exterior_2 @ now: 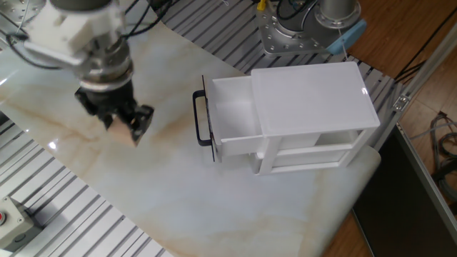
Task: Put things in the drawer
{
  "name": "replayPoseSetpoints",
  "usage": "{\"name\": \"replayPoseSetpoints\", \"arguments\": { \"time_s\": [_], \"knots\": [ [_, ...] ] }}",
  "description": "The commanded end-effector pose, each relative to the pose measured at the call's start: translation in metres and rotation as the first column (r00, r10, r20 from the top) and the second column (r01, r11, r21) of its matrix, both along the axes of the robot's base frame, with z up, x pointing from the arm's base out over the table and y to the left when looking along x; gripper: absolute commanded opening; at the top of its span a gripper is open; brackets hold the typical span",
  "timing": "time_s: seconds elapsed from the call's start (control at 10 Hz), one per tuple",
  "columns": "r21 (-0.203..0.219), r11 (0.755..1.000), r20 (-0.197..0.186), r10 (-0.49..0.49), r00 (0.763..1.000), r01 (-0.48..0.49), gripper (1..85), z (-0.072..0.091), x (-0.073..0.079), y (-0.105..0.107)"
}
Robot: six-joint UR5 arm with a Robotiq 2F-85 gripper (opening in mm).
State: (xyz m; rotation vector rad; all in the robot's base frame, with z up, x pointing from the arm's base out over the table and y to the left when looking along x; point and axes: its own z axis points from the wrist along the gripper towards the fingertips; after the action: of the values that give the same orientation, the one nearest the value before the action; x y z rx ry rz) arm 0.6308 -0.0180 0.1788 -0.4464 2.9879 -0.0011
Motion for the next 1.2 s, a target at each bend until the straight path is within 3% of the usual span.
{"name": "replayPoseSetpoints", "arguments": {
  "time_s": [0.0, 0.3, 0.5, 0.7, 0.9, 1.1],
  "knots": [
    [0.020, 1.000, -0.009, -0.009, 1.000, 0.009, 1.0, 0.027, -0.034, 0.019],
    [0.042, 0.999, -0.006, -0.030, 1.000, 0.030, 1.0, 0.031, -0.048, 0.028],
    [0.048, 0.999, 0.001, -0.026, 1.000, 0.026, 1.0, 0.032, -0.046, 0.029],
    [0.040, 0.998, 0.019, 0.054, 0.998, -0.055, 1.0, 0.032, -0.042, 0.030],
    [0.035, 0.988, 0.054, 0.148, 0.987, -0.150, 1.0, 0.033, -0.035, 0.033],
    [0.001, 0.973, 0.139, 0.229, 0.964, -0.231, 1.0, 0.038, -0.014, 0.033]
  ]
}}
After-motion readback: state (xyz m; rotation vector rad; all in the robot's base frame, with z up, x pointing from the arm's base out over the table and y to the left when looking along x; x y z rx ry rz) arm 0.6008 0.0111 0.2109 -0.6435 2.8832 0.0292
